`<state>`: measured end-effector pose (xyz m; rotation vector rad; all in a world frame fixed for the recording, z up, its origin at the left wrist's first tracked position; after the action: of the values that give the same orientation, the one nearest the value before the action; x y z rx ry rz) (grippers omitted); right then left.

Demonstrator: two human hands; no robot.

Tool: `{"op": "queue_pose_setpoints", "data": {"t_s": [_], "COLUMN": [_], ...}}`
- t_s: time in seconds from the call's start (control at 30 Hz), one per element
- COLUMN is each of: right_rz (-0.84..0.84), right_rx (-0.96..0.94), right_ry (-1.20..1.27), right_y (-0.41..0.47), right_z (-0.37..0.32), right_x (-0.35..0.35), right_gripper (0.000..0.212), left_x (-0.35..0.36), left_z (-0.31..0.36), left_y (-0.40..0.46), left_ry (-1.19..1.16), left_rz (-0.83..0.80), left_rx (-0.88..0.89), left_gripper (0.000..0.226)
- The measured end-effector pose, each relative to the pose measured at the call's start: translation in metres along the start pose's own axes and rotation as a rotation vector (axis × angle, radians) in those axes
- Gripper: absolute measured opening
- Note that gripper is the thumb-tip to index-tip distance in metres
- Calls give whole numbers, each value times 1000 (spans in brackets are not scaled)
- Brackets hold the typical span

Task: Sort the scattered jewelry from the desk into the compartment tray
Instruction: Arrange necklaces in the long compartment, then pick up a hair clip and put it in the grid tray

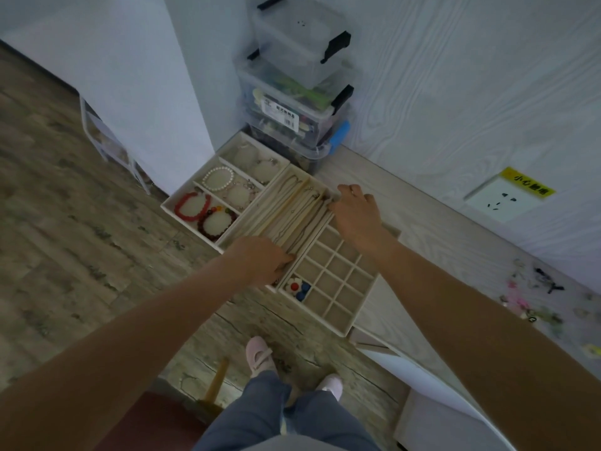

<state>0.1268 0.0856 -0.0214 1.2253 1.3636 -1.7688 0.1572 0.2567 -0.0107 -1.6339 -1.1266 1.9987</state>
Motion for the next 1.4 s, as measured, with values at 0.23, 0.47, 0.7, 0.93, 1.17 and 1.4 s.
{"op": "queue_pose_setpoints", "data": {"t_s": [0.23, 0.47, 0.7, 0.93, 1.17, 1.4], "right_rz": [-8, 93, 120, -5, 9, 43], "right_rx": [5, 92, 365, 513, 499, 479], "right_ry": [69, 308, 455, 669, 890, 805], "right_y": [-10, -54, -141, -220, -244, -241], "right_z": [-3, 26, 122, 222, 258, 262], "right_x": [-1, 0, 49, 114, 148, 152], "right_gripper": [42, 57, 50, 44, 38, 32], "left_x": [-3, -34, -90, -116, -105, -98], "left_z": [2, 16, 113, 238, 328, 347], "left_y": [9, 13, 48, 94, 143, 158], "left_ry": [1, -89, -52, -43, -69, -114], "left_rz": [66, 169, 401, 392, 337, 370], "left_rx": [-19, -62, 87, 345, 236, 102], "left_gripper": [44, 29, 28, 34, 24, 33]}}
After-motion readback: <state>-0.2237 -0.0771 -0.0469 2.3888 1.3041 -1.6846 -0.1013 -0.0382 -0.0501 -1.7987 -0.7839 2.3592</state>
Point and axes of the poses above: each hand's wrist, its own y-axis towards the middle knuckle, its own x-axis out of the palm, z = x × y, the point moved 4 cm from there along y, towards the middle knuckle, and after that the axes turned 11 degrees about -z, right-handed, at the moved point
